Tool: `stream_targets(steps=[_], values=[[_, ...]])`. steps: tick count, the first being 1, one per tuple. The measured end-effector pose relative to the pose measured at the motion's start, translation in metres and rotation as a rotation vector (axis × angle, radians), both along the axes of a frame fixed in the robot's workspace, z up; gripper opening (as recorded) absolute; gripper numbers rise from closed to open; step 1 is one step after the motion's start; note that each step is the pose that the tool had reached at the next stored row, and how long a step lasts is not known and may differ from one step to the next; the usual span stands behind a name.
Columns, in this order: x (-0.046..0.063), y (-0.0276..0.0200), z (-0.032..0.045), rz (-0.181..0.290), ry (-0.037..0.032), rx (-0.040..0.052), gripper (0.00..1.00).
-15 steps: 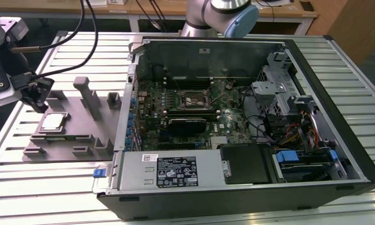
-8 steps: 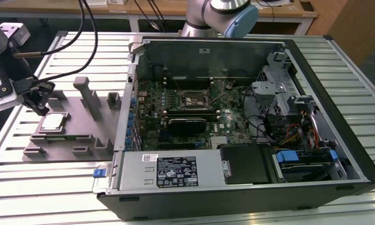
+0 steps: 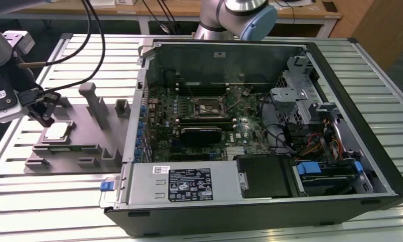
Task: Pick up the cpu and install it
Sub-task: 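Pick up the cpu and move it towards the insertion slot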
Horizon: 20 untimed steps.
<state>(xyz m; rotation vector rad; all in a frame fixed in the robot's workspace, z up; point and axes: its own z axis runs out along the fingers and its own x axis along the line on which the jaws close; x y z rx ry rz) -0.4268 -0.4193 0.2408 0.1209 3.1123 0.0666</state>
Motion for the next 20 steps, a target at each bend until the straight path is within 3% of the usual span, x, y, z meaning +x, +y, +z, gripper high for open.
stream_targets(steps=[13,20], values=[[-0.006,0.0056,-0.0227,0.001,-0.0001,0.0000,0.11],[-0.008,0.0122,-0.0338,0.003,0.0001,0.0000,0.11]])
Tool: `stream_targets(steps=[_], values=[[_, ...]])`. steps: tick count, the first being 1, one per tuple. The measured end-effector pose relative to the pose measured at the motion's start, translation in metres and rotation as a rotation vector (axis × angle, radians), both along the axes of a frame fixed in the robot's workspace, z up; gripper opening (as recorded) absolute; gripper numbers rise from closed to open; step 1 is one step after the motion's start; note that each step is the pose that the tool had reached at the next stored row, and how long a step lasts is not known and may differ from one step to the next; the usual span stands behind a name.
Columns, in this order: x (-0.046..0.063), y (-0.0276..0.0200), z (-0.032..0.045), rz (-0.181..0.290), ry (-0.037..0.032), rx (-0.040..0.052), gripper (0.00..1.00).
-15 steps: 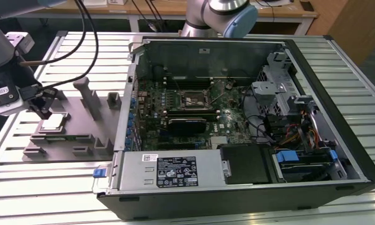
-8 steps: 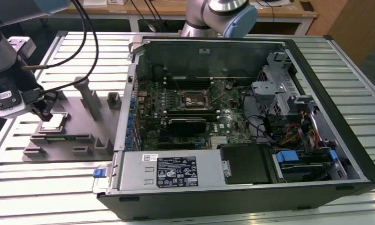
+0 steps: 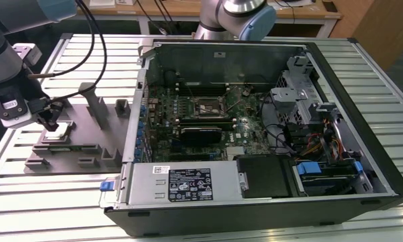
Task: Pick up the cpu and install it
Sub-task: 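Pick up the cpu and move it towards the insertion slot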
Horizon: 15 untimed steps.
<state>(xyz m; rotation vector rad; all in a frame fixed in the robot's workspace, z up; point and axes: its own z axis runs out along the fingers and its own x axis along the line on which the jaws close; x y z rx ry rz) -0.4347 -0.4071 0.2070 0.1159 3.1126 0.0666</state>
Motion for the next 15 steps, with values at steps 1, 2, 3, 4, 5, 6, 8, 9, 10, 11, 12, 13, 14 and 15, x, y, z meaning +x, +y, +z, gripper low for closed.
stream_targets(steps=[1,2,3,4,5,6,8,9,10,11,12,13,14,15], values=[[0.0000,0.0008,-0.0017,0.000,-0.0001,0.0000,0.11],[0.0000,0.0017,-0.0031,0.000,-0.0001,0.0000,0.11],[0.0000,0.0025,-0.0041,0.001,0.0000,0.0000,0.11],[0.0000,0.0030,-0.0045,0.001,-0.0001,0.0001,0.11],[0.0000,0.0030,-0.0045,0.001,0.0001,0.0000,0.11],[0.0000,0.0030,-0.0045,0.001,0.0001,0.0000,0.11],[0.0000,0.0030,-0.0047,0.001,0.0000,0.0001,0.11],[0.0000,0.0030,-0.0047,0.001,0.0000,0.0001,0.11],[-0.0001,0.0030,-0.0047,0.001,0.0000,0.0000,0.11],[-0.0001,0.0030,-0.0047,0.001,0.0000,0.0001,0.11],[0.0000,0.0030,-0.0048,0.001,-0.0001,0.0000,0.11],[0.0000,0.0030,-0.0048,0.001,-0.0001,0.0001,0.16],[0.0000,0.0030,-0.0048,0.001,-0.0001,0.0001,0.16],[0.0000,0.0030,-0.0048,0.001,-0.0001,0.0000,0.23]])
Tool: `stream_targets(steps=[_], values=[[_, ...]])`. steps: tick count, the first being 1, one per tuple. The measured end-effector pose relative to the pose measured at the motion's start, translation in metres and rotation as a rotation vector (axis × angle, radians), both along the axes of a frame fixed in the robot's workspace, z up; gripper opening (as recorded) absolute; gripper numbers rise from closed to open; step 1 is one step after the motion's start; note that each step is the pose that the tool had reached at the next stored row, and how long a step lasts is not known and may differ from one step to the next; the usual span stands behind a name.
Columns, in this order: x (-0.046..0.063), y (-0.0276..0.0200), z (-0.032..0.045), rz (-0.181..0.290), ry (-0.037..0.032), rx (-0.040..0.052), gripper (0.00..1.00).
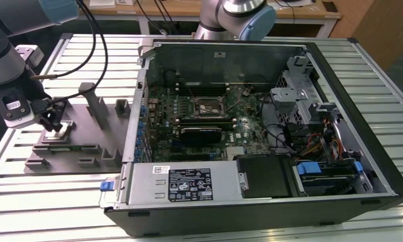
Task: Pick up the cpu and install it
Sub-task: 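Pick up the cpu and move it towards the insertion slot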
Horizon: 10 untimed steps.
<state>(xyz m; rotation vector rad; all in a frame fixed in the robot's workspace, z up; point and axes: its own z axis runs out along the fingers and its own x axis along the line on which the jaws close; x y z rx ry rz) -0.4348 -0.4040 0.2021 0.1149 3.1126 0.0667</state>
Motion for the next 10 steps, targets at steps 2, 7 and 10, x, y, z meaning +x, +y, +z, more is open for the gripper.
stream_targets(steps=[2,7,10], values=[[0.0000,0.0000,0.0000,0.000,0.0000,0.0000,0.29],[0.0000,0.0000,-0.0002,0.000,0.0000,0.0001,0.47],[0.0000,0.0000,-0.0002,0.000,0.0000,0.0000,0.59]])
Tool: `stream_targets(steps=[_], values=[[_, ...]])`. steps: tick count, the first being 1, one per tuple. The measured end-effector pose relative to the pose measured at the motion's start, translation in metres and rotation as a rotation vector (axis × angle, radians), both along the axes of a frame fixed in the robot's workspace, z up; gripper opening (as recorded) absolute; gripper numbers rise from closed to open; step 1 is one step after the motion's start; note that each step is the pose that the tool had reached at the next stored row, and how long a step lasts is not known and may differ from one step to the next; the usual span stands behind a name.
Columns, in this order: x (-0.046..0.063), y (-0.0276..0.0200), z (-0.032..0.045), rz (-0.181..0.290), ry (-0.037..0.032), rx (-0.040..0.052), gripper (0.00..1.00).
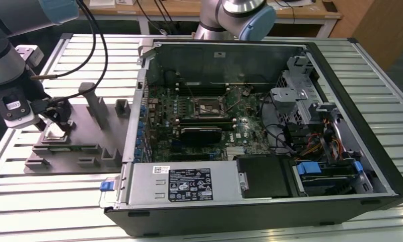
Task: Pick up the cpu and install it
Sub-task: 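Pick up the cpu and move it towards the insertion slot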
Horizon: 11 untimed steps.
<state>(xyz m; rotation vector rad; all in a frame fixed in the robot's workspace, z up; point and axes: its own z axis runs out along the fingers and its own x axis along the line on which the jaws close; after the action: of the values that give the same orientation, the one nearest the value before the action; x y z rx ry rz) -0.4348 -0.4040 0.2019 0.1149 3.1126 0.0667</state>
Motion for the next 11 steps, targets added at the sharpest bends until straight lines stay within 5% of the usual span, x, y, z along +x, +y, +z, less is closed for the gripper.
stream_targets(steps=[3,6,11], values=[[0.0000,0.0000,-0.0016,0.000,-0.0015,0.0003,0.59],[0.0000,0.0002,-0.0046,0.000,-0.0122,-0.0005,0.59],[-0.0001,0.0002,-0.0069,0.000,-0.0131,-0.0042,0.59]])
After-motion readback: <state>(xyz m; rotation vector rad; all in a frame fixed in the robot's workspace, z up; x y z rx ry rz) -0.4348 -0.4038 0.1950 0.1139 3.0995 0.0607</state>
